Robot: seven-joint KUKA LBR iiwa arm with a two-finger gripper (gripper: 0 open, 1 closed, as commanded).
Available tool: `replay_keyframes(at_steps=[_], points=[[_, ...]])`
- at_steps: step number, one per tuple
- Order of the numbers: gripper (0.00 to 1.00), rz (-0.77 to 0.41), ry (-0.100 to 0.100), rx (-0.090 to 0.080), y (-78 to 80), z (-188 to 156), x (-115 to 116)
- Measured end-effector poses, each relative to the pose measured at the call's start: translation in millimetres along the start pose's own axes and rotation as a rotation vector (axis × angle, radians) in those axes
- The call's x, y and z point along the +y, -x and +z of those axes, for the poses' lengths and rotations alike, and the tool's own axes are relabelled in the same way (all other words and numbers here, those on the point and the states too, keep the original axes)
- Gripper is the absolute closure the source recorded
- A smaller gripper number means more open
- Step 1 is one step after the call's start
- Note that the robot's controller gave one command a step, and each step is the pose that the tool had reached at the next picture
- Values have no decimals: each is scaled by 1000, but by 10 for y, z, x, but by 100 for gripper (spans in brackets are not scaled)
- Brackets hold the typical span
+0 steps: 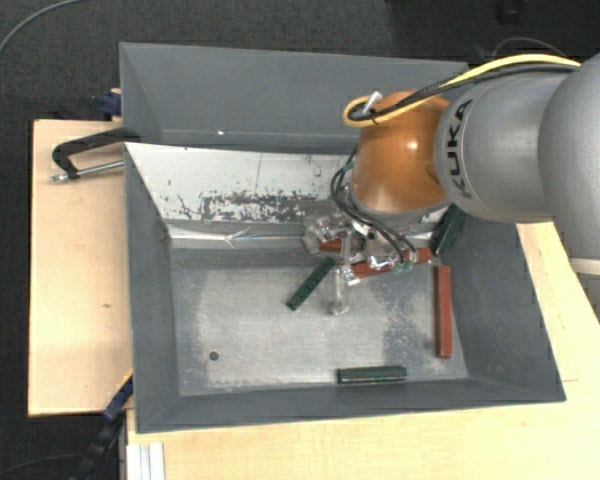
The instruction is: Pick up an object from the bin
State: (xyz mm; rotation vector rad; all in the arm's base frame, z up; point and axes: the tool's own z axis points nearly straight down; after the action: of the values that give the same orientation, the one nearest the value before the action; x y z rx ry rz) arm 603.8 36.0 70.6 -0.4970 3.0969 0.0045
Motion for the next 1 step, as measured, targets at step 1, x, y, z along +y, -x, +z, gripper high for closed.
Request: replay_keyframes(at_steps=[1], points=[[100,4,-4,-11,24,-48,-33]])
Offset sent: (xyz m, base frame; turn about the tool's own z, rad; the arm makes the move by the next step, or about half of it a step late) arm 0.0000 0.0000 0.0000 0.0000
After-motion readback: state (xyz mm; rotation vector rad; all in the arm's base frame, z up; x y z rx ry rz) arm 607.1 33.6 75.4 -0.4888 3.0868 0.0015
